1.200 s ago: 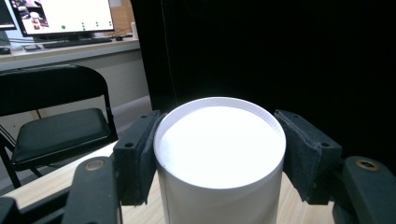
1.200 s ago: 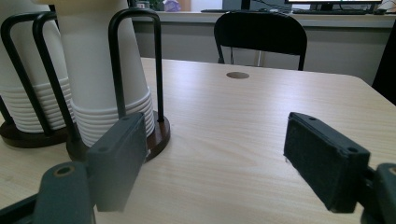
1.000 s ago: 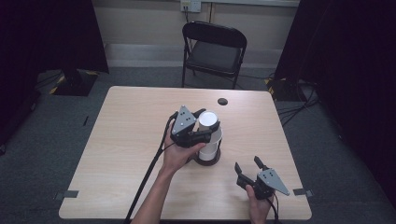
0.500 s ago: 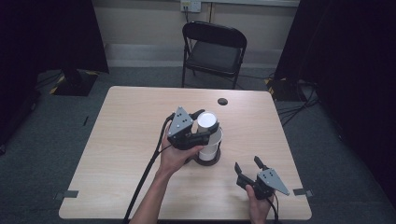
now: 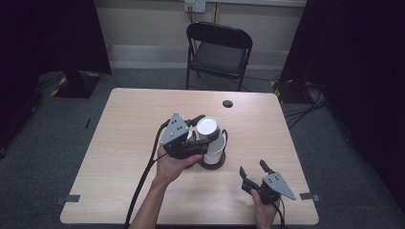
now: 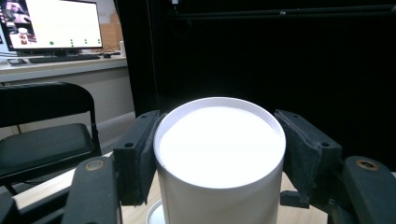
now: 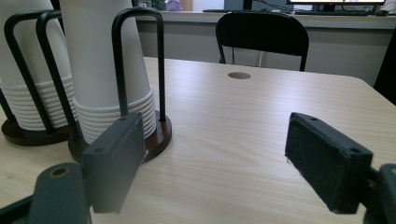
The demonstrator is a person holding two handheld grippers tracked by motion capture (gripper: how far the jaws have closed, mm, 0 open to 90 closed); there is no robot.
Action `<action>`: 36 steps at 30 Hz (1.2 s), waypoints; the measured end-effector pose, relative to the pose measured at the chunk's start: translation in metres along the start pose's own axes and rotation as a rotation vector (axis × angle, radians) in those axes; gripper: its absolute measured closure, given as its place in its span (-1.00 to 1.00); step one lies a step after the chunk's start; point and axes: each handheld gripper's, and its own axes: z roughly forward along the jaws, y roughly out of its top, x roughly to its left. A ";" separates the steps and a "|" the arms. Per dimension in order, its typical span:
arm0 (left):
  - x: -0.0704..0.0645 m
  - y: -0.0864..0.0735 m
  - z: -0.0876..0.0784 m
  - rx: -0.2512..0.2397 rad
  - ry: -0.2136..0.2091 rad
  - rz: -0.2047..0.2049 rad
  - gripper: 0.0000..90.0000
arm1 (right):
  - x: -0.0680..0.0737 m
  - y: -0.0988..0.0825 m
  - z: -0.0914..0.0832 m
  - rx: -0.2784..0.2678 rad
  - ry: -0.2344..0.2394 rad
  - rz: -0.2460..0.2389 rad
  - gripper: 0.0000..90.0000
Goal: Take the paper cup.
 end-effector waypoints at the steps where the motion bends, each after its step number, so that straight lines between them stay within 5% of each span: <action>1: -0.001 0.000 -0.001 -0.001 -0.002 0.000 -0.24 | 0.000 0.000 0.000 0.000 0.000 0.000 -0.57; 12: -0.006 -0.010 -0.009 -0.007 -0.019 -0.030 -0.23 | 0.004 0.001 0.002 0.026 -0.015 -0.026 -0.59; 17: -0.008 -0.017 -0.011 -0.010 -0.024 -0.059 -0.23 | 0.007 0.002 0.003 0.037 0.038 0.001 -0.53; 23: -0.008 -0.024 -0.012 0.016 -0.009 -0.066 -0.23 | 0.027 0.006 0.004 0.021 0.109 -0.021 -0.39; 36: -0.020 -0.037 -0.029 -0.023 -0.027 -0.096 -0.23 | 0.051 0.012 0.001 -0.036 0.219 -0.009 -0.14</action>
